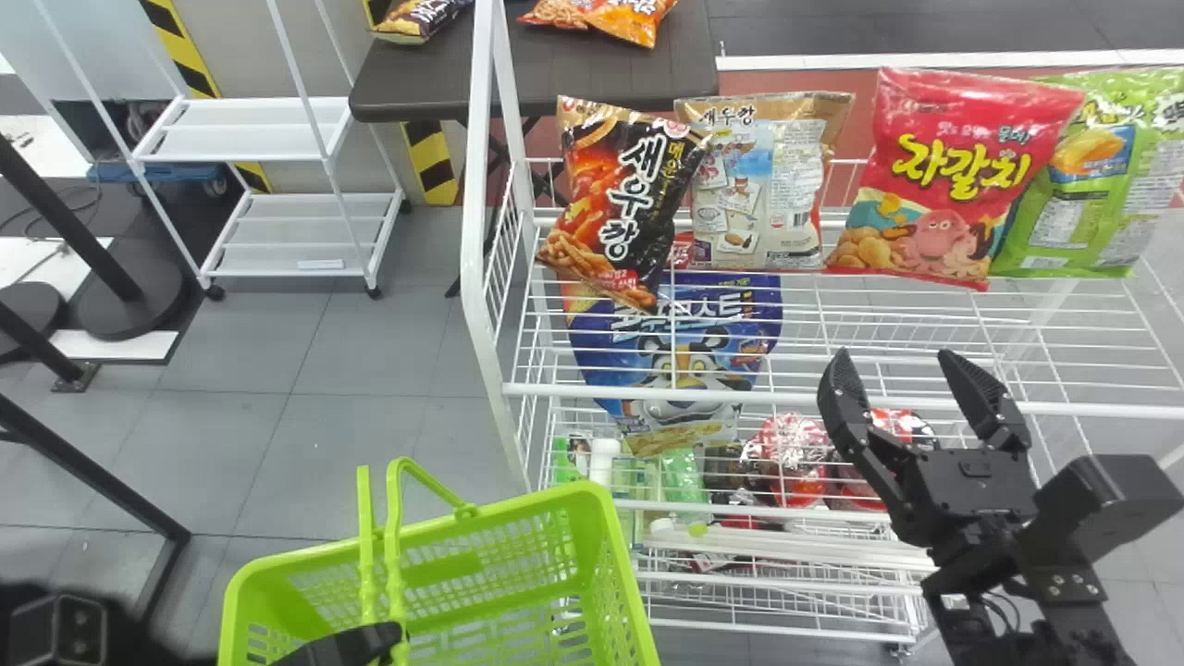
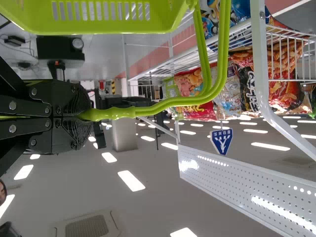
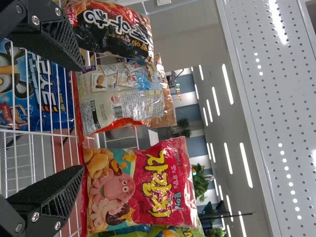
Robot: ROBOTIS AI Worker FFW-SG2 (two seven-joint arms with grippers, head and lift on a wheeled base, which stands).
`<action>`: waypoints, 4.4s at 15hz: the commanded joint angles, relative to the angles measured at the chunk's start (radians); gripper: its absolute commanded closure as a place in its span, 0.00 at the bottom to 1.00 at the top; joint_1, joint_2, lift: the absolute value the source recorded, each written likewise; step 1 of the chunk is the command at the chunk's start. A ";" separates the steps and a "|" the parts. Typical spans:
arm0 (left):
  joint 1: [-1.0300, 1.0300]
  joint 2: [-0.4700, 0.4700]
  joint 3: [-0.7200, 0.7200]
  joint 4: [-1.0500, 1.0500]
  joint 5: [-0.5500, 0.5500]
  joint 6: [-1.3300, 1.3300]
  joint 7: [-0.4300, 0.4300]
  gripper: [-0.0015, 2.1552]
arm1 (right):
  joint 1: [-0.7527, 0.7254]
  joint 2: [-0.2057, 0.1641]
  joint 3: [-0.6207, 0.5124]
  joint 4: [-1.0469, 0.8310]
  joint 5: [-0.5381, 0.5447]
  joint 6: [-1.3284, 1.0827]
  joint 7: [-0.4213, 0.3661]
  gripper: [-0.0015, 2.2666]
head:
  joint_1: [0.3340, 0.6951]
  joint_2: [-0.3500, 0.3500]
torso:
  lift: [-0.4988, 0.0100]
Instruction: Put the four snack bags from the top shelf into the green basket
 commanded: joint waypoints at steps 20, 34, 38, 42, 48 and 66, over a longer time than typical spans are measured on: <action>-0.007 0.014 0.000 0.023 0.011 0.004 -0.011 0.99 | -0.456 0.007 0.198 0.330 -0.111 0.164 -0.015 0.05 | 1.00 0.80 | 0.98; -0.026 0.041 -0.008 0.069 0.033 0.004 -0.011 0.99 | -0.787 0.007 0.341 0.684 -0.114 0.240 0.000 0.70 | 1.00 0.93 | 0.98; -0.032 0.047 0.000 0.075 0.036 0.004 -0.011 0.99 | -0.792 0.007 0.342 0.692 -0.112 0.253 0.006 0.99 | 1.00 0.93 | 0.98; -0.041 0.052 0.007 0.078 0.043 0.004 -0.011 0.99 | -0.759 0.007 0.341 0.638 -0.045 0.228 0.000 0.99 | 1.00 0.94 | 0.98; -0.073 0.061 0.015 0.078 0.037 0.004 -0.011 0.99 | -0.578 0.007 0.301 0.318 0.060 0.345 -0.028 0.99 | 1.00 0.96 | 0.98; -0.138 0.058 -0.019 0.083 -0.021 0.004 -0.011 0.99 | 0.175 -0.066 0.138 -0.796 0.070 1.124 0.022 0.99 | 1.00 0.86 | 0.98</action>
